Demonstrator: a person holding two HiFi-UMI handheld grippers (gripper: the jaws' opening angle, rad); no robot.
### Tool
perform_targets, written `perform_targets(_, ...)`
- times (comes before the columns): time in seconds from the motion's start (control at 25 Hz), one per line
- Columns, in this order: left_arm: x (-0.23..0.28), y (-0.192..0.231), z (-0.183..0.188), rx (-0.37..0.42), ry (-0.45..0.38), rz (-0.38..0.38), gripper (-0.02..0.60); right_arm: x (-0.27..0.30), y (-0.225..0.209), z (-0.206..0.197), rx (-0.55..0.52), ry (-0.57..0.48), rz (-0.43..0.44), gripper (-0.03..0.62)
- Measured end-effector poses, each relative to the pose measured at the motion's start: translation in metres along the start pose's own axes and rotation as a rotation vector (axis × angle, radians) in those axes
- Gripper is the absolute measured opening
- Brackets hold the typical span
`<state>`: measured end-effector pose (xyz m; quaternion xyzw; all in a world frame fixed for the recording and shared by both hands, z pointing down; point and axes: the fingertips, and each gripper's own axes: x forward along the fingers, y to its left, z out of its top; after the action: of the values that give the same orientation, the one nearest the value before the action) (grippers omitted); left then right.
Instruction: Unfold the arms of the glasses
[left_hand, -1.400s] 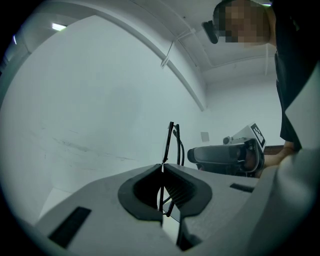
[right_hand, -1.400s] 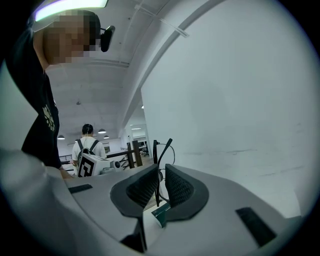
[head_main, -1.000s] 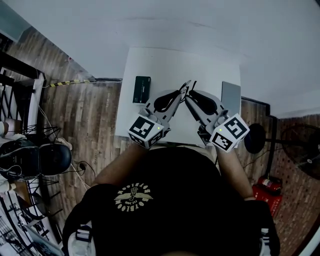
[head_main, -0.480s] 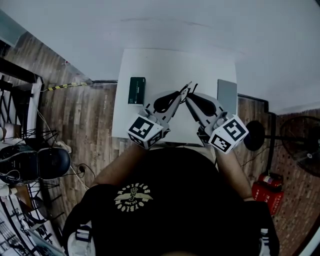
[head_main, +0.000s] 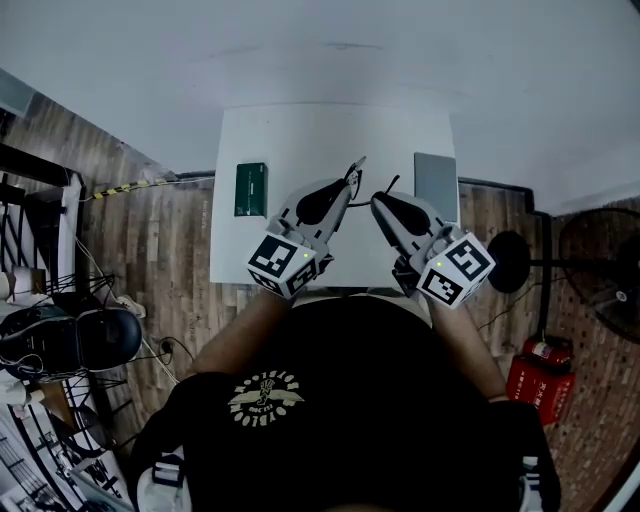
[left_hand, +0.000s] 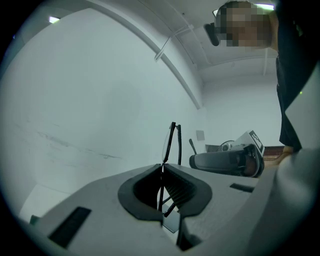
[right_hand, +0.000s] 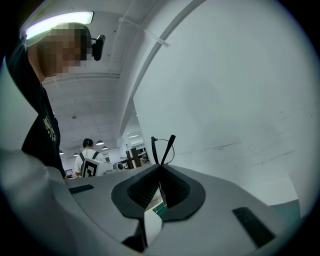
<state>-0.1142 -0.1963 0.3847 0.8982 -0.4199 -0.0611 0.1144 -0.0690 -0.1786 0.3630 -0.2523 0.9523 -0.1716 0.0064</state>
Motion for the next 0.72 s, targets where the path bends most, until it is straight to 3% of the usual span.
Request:
perform_targets(0.24,0.010,0.005,0.009,-0.002,-0.029,0.085,0.021,-0.012,-0.018,0.006,0.017,0.010,0.053,0.014)
perform_targets(0.72,-0.015,0.015,0.039,-0.013,-0.123,0.273,0.021,-0.014,-0.017,0.007,0.045,0.044,0.199,0.014)
